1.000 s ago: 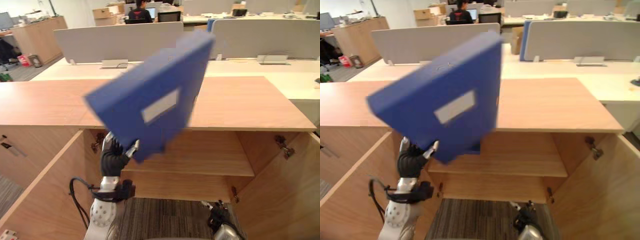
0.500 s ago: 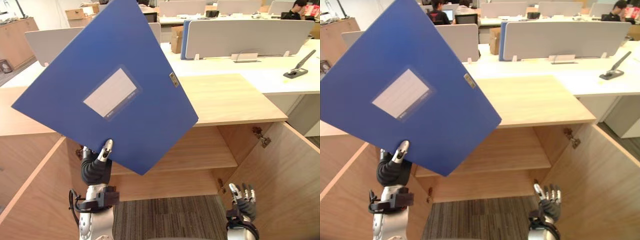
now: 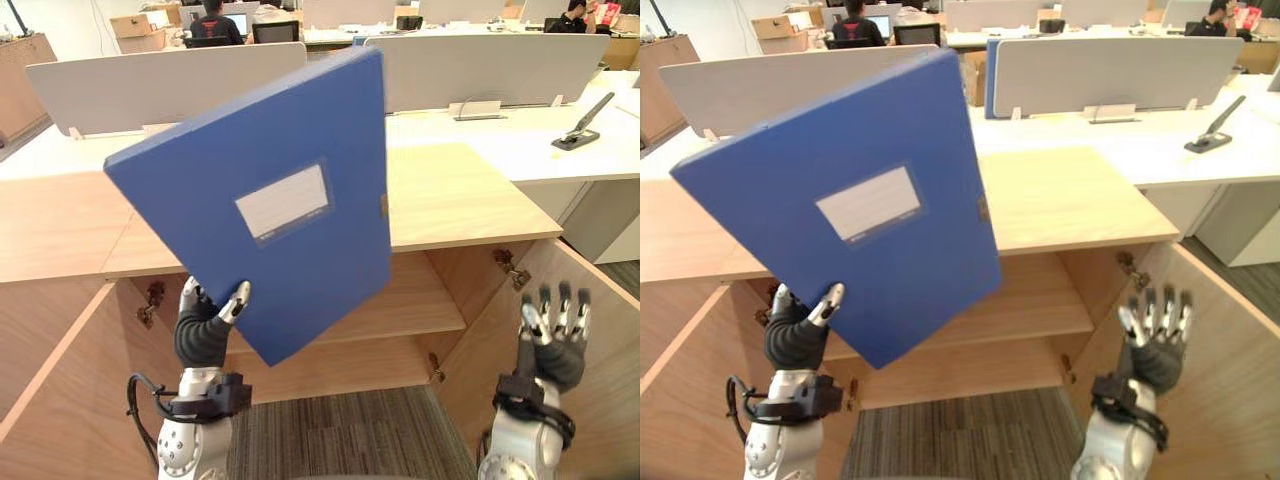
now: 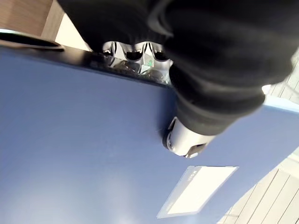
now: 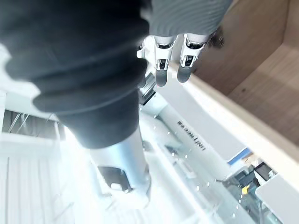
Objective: Walk over to the cabinet, pick up the folder, carry it to the office cabinet, place the folder inside the office cabinet, then close the office cabinet door
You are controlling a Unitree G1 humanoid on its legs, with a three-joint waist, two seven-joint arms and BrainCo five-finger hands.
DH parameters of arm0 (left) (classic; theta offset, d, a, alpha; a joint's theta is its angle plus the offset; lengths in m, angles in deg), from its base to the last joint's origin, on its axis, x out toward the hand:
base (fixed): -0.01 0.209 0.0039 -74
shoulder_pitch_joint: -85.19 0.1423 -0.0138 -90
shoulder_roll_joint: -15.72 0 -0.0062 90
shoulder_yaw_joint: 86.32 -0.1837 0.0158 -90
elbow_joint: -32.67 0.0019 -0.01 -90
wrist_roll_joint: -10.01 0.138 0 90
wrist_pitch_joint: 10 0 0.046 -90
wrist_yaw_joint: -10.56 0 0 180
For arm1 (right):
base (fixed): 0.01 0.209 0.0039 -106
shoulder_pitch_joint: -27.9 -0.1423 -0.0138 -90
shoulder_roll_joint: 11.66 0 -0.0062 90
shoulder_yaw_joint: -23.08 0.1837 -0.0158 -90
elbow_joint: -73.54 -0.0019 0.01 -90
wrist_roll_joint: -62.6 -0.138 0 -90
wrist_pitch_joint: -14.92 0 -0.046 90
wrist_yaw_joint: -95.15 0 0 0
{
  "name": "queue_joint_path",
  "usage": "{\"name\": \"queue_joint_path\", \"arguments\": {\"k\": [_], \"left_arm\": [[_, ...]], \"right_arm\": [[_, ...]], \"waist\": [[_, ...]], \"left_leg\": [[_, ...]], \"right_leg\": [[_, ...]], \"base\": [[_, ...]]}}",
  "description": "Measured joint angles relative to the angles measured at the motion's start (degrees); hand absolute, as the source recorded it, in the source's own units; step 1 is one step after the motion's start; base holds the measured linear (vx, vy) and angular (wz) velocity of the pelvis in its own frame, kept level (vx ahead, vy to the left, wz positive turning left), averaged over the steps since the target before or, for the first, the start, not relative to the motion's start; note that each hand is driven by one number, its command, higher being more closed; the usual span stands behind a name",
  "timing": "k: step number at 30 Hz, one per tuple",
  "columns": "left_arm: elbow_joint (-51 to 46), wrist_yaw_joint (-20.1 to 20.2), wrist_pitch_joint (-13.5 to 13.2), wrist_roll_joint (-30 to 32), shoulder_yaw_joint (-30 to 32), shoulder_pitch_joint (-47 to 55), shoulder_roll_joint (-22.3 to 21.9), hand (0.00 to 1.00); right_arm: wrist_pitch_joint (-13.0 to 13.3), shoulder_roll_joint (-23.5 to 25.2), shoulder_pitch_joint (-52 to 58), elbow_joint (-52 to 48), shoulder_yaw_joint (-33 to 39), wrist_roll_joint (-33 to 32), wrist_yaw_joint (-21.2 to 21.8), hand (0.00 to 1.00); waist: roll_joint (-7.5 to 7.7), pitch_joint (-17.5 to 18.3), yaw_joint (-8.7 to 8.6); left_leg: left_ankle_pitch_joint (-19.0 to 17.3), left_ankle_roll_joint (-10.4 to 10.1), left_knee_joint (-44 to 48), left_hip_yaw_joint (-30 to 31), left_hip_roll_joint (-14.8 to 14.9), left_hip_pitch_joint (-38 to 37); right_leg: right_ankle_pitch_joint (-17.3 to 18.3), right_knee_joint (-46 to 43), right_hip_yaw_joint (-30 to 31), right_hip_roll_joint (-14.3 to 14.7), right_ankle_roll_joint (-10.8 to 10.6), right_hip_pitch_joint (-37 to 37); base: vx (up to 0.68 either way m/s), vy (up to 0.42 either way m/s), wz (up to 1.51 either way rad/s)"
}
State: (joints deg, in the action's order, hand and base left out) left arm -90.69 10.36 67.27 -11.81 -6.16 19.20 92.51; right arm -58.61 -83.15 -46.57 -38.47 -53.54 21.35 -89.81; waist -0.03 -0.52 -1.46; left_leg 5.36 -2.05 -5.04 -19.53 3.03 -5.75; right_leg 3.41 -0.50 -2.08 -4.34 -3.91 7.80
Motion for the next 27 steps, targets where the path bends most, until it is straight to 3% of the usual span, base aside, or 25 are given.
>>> {"name": "queue_joint_path", "arguments": {"k": [8,19,27], "left_arm": [[1.3,0.7,0.0,0.0,0.3,-2.5,2.0,1.0],[3.0,3.5,0.1,-0.8,0.0,-3.0,3.5,1.0],[3.7,4.5,-0.1,-3.3,0.4,-2.6,4.2,1.0]], "right_arm": [[-0.4,-9.0,-11.2,0.3,-1.8,0.9,2.7,0.0],[-5.8,-16.9,-15.6,6.4,-15.2,-2.7,12.1,0.0],[-7.9,-24.8,-21.2,8.8,-24.7,-2.6,18.1,0.0]], "waist": [[0.01,0.2,1.06],[0.6,-0.2,1.47],[1.27,-0.7,2.38]], "left_leg": [[0.2,0.5,0.0,1.3,-1.1,0.9],[0.3,1.1,0.0,2.5,-2.4,0.6],[0.8,1.7,-0.3,3.6,-3.1,0.8]], "right_leg": [[0.0,-0.4,-0.7,-0.9,-0.1,-0.6],[0.4,-1.7,-1.1,-2.1,-0.7,-0.7],[0.7,-2.3,-2.2,-2.9,-0.9,-0.7]], "base": [[-0.02,0.005,0.06],[-0.01,0.004,0.02],[-0.03,0.009,0.08]]}}
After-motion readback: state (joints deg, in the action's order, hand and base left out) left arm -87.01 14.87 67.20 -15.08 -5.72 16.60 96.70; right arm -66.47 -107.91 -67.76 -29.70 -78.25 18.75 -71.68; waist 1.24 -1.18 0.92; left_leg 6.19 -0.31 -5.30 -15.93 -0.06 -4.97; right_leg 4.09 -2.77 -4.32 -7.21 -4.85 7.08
